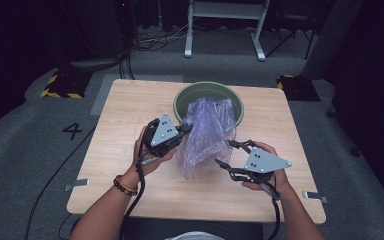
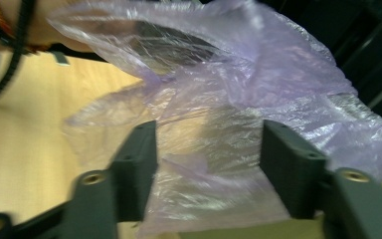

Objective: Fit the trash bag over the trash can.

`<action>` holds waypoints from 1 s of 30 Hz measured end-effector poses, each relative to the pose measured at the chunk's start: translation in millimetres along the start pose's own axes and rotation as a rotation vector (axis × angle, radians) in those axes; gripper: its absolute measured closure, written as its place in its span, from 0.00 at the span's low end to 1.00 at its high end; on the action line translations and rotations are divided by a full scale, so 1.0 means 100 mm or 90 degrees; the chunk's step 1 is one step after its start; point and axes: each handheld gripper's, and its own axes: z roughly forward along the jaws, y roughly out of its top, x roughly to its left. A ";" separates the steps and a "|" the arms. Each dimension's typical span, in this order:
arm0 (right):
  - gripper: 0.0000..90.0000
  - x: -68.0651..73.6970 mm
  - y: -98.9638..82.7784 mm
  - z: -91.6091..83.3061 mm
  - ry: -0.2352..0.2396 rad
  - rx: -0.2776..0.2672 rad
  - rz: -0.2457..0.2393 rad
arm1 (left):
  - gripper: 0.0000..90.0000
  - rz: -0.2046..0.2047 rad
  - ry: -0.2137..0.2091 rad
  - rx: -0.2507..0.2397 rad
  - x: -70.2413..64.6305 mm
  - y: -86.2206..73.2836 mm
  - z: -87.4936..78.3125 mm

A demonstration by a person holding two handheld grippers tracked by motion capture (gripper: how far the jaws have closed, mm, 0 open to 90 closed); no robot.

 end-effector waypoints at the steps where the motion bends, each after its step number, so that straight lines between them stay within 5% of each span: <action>1: 0.60 0.01 0.00 0.05 -0.016 0.014 -0.016 | 1.00 0.001 -0.001 0.000 0.00 0.00 0.00; 5: 0.85 -0.05 -0.01 0.10 -0.021 0.018 -0.016 | 1.00 0.003 0.002 0.002 0.02 0.01 -0.01; 11: 0.99 -0.12 0.01 0.11 -0.050 0.024 -0.018 | 0.95 0.010 0.009 0.007 0.05 0.01 -0.02; 15: 1.00 -0.20 0.03 0.09 -0.059 0.005 0.005 | 0.77 -0.002 0.014 -0.003 0.08 -0.01 -0.05; 16: 1.00 -0.26 0.02 0.09 -0.069 0.002 0.021 | 0.56 -0.009 0.014 -0.010 0.09 -0.01 -0.06; 17: 1.00 -0.26 0.02 0.09 -0.069 0.002 0.021 | 0.56 -0.017 0.007 -0.014 0.11 -0.02 -0.07; 18: 1.00 -0.31 0.02 0.10 -0.076 0.000 0.033 | 0.44 -0.026 0.005 -0.016 0.12 -0.04 -0.09; 22: 1.00 -0.40 0.02 0.12 -0.090 0.005 0.047 | 0.28 -0.046 -0.034 -0.026 0.13 -0.11 -0.19; 30: 1.00 -0.49 0.03 0.15 -0.114 0.019 0.065 | 0.17 -0.019 -0.128 -0.019 -0.09 -0.13 -0.41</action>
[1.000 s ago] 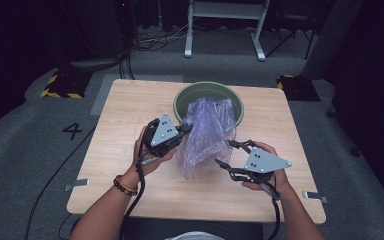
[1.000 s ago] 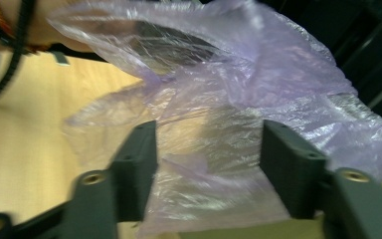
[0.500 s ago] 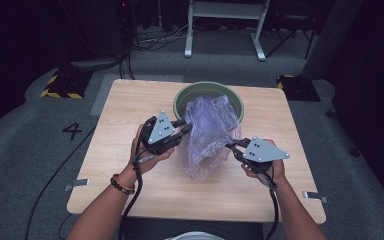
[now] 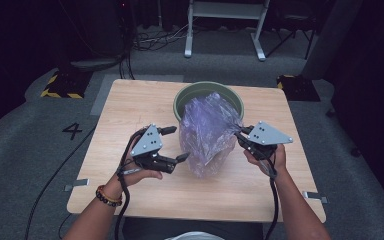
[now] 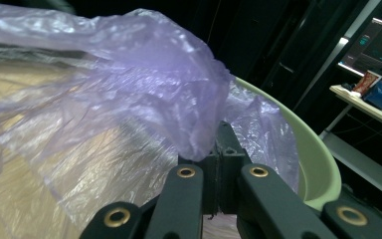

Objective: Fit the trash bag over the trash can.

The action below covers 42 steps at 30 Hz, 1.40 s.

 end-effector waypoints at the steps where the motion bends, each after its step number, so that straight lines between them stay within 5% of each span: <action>1: 1.00 -0.01 0.01 0.01 -0.003 0.001 0.003 | 0.17 0.003 -0.003 0.003 -0.05 0.01 -0.01; 10: 1.00 -0.03 0.05 0.02 -0.020 0.009 0.016 | 0.17 0.009 0.001 0.008 -0.35 0.15 0.19; 14: 1.00 -0.01 0.05 0.02 -0.020 0.011 0.012 | 0.17 0.026 0.045 0.035 -0.40 0.19 0.39; 15: 1.00 -0.01 0.05 0.01 -0.018 0.009 0.011 | 0.21 0.044 0.095 0.044 -0.42 0.20 0.46; 16: 1.00 -0.01 0.05 0.01 -0.018 0.009 0.011 | 0.31 0.044 0.095 0.044 -0.42 0.20 0.46; 17: 1.00 -0.02 0.05 0.01 -0.017 0.005 0.011 | 0.31 0.055 0.114 0.049 -0.40 0.21 0.49; 20: 1.00 -0.04 0.05 -0.02 -0.018 -0.002 0.016 | 0.60 0.060 0.156 0.040 -0.31 0.22 0.48; 25: 1.00 -0.11 0.03 -0.06 -0.032 -0.003 0.027 | 0.90 0.053 0.181 0.019 -0.10 0.23 0.35; 37: 1.00 -0.34 -0.02 -0.03 -0.111 0.023 0.041 | 0.93 0.013 0.205 0.036 0.39 0.18 0.14; 42: 1.00 -0.52 -0.09 -0.01 -0.143 0.039 0.084 | 0.92 0.003 0.207 0.043 0.50 0.12 0.16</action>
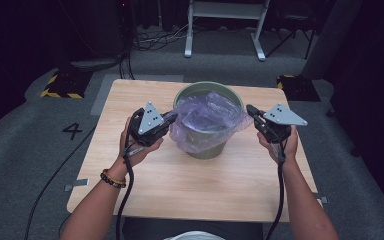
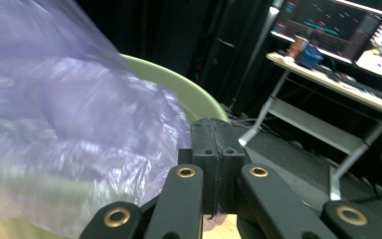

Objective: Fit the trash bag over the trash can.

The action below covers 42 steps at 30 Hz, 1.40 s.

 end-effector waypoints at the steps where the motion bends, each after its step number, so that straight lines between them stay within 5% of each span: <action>1: 0.98 -0.06 -0.03 0.01 -0.007 0.004 0.019 | 0.92 -0.002 -0.002 0.002 0.01 -0.01 0.01; 5: 0.87 -0.08 -0.06 -0.03 0.004 -0.001 0.035 | 0.92 -0.006 -0.012 -0.006 0.00 -0.02 0.02; 6: 0.78 -0.06 -0.05 -0.08 0.024 -0.016 0.037 | 0.92 -0.002 -0.013 -0.007 -0.02 -0.02 0.01; 10: 0.72 0.00 0.03 -0.18 0.049 -0.038 0.030 | 0.92 0.017 -0.019 -0.011 -0.10 0.01 0.00; 16: 0.45 0.13 0.26 -0.37 0.125 -0.080 0.043 | 0.93 0.033 -0.032 -0.012 -0.17 0.04 -0.01; 19: 0.38 0.19 0.33 -0.38 0.156 -0.066 0.030 | 0.93 0.036 -0.029 -0.009 -0.16 0.04 -0.01; 22: 0.34 0.24 0.33 -0.30 0.148 -0.026 -0.007 | 0.92 0.029 -0.028 -0.012 -0.14 0.02 -0.01; 28: 0.46 0.12 0.14 -0.10 0.111 0.067 -0.006 | 0.91 0.016 -0.015 -0.013 -0.05 -0.01 -0.05; 29: 0.67 0.07 0.07 -0.06 0.100 0.083 -0.003 | 0.89 0.014 -0.016 -0.013 -0.03 -0.02 -0.06; 30: 0.74 0.04 0.04 -0.05 0.097 0.089 0.002 | 0.88 0.009 -0.019 -0.016 0.00 -0.04 -0.07; 36: 1.00 -0.06 -0.06 -0.05 0.092 0.088 0.027 | 0.88 -0.001 -0.018 -0.009 0.05 -0.11 -0.09; 42: 1.00 -0.10 -0.19 -0.03 0.067 0.079 0.057 | 0.83 -0.025 -0.025 0.007 0.04 -0.34 -0.08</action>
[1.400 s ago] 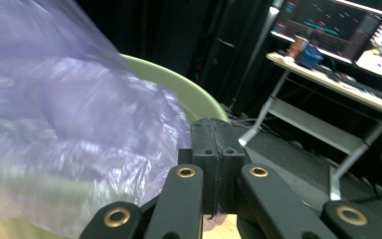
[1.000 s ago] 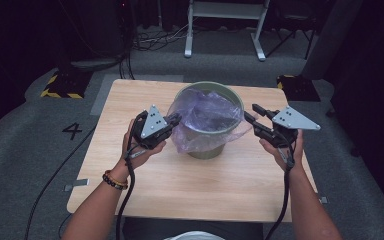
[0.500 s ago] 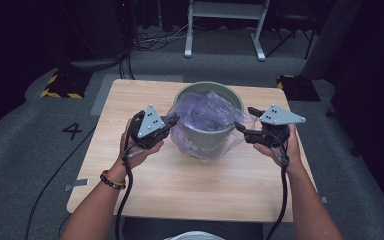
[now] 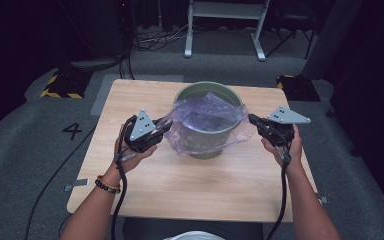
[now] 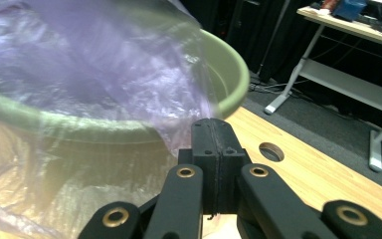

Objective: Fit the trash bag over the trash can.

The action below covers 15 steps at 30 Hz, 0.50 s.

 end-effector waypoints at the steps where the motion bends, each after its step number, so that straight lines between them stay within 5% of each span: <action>1: 1.00 -0.01 -0.02 0.01 -0.003 -0.001 0.006 | 0.83 -0.002 0.002 0.003 0.00 -0.02 0.01; 6: 1.00 -0.07 -0.07 0.09 -0.022 -0.004 0.025 | 0.82 -0.008 0.018 0.008 0.09 -0.07 0.03; 7: 1.00 -0.10 -0.07 0.12 -0.032 -0.007 0.026 | 0.77 -0.015 0.035 0.004 0.15 -0.05 0.03; 11: 1.00 -0.16 -0.06 0.14 -0.038 -0.017 0.044 | 0.65 -0.043 0.034 -0.022 0.26 0.00 0.01; 13: 1.00 -0.17 -0.04 0.14 -0.023 -0.028 0.053 | 0.63 -0.054 0.031 -0.030 0.30 0.04 -0.01; 15: 0.87 -0.14 -0.02 0.08 -0.004 -0.052 0.046 | 0.66 -0.042 0.031 -0.032 0.28 0.06 -0.01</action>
